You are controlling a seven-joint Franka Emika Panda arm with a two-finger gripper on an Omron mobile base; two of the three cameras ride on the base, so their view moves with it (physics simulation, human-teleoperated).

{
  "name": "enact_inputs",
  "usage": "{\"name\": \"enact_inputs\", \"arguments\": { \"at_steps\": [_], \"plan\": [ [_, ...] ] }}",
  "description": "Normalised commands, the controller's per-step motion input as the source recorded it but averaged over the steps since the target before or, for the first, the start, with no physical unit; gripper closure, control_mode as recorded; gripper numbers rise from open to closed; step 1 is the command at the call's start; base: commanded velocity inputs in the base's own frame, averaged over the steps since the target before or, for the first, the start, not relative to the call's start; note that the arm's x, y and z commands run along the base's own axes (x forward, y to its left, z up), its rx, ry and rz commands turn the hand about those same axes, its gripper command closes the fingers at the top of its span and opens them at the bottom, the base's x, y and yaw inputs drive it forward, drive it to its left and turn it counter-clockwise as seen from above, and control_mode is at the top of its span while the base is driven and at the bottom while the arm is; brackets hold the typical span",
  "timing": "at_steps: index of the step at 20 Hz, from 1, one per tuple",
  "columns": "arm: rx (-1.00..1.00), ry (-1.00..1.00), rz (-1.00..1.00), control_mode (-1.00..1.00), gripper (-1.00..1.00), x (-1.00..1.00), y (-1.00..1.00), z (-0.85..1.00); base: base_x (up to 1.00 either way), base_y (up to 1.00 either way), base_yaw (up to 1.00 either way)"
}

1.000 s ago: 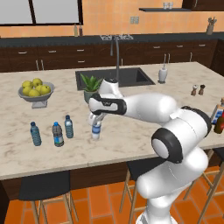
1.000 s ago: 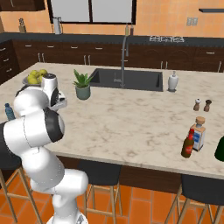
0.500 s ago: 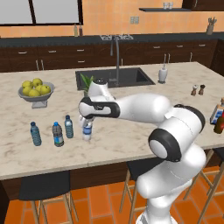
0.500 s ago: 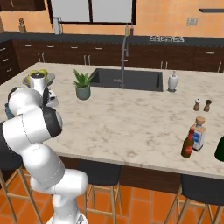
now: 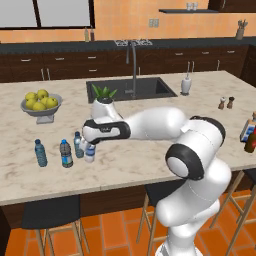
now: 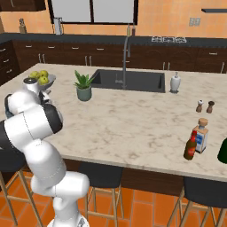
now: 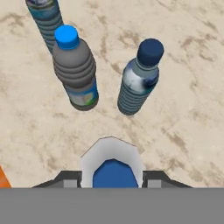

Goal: Move the plastic bottles in the middle to the plastics group, and the glass bottles in the middle to the glass group.

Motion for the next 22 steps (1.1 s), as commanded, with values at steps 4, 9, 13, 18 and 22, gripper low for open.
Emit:
{"name": "enact_inputs", "arguments": {
  "at_steps": [4, 9, 13, 18, 22],
  "plan": [
    [0.00, 0.00, 0.02, -1.00, 1.00, 0.07, 0.39, -0.05, 0.00, 0.00, 0.00],
    [0.00, 0.04, 0.00, -1.00, 1.00, 0.18, 0.12, -0.01, 0.00, 0.00, 0.00],
    [-0.03, 0.14, 0.00, -1.00, 1.00, 0.22, 0.00, 0.02, 0.00, 0.00, 0.00],
    [-0.06, 0.13, 0.00, -1.00, 1.00, 0.06, 0.00, 0.02, 0.00, 0.00, 0.00],
    [-0.07, 0.01, 0.00, -1.00, 1.00, 0.00, 0.00, 0.00, 0.00, 0.00, 0.00]
  ]
}}
